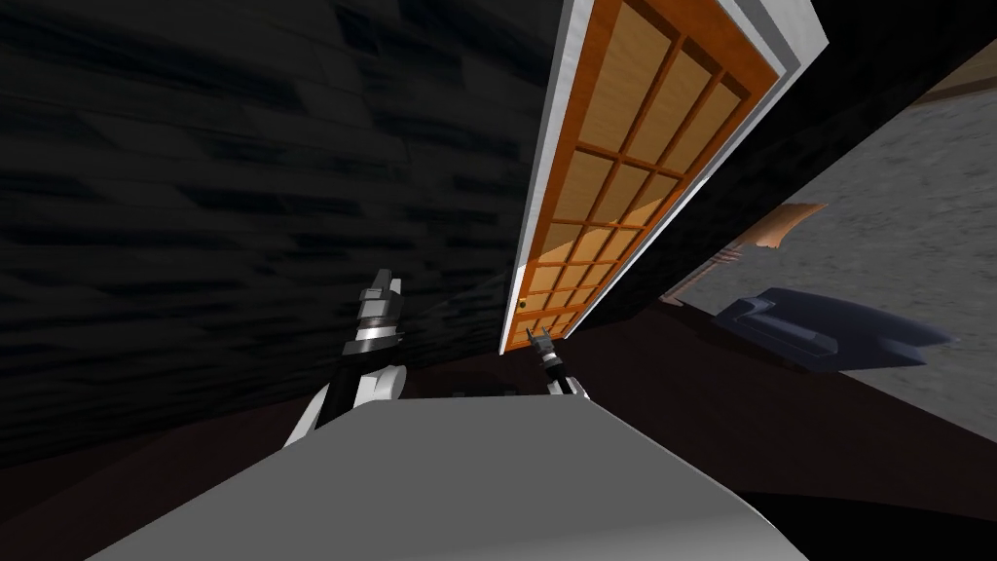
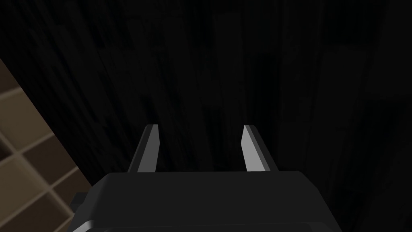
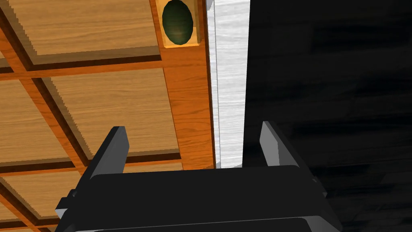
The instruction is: Pull the door open
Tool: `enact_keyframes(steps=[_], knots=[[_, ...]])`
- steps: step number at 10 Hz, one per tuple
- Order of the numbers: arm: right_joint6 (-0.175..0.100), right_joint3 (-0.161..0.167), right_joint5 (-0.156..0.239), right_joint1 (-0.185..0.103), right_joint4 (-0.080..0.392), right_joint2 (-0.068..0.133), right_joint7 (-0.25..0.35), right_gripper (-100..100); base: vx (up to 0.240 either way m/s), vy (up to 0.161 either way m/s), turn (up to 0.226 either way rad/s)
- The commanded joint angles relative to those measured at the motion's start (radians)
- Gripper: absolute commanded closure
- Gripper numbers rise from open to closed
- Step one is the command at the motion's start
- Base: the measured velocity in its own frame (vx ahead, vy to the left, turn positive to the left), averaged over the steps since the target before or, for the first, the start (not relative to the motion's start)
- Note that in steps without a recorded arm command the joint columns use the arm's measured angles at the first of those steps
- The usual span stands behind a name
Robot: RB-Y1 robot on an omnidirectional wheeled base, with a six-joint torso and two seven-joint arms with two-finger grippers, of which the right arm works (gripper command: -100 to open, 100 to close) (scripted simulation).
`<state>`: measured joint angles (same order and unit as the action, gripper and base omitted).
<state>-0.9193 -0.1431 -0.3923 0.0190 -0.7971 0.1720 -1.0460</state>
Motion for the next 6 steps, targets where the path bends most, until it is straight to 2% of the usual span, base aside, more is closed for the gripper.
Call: enact_keyframes(steps=[1,3,5,6], knots=[[-0.014,-0.005,-0.010,-0.014,0.041,0.003,-0.026,-100,0.093,-0.025,0.029],[-0.023,-0.009,-0.018,-0.023,0.070,0.004,-0.046,-100,0.084,-0.026,0.024],[-0.038,-0.015,-0.031,-0.039,0.119,0.006,-0.080,-100,0.116,-0.035,0.028],[-0.031,-0.013,-0.028,-0.033,0.102,0.005,-0.068,-100,0.066,-0.021,0.009]])
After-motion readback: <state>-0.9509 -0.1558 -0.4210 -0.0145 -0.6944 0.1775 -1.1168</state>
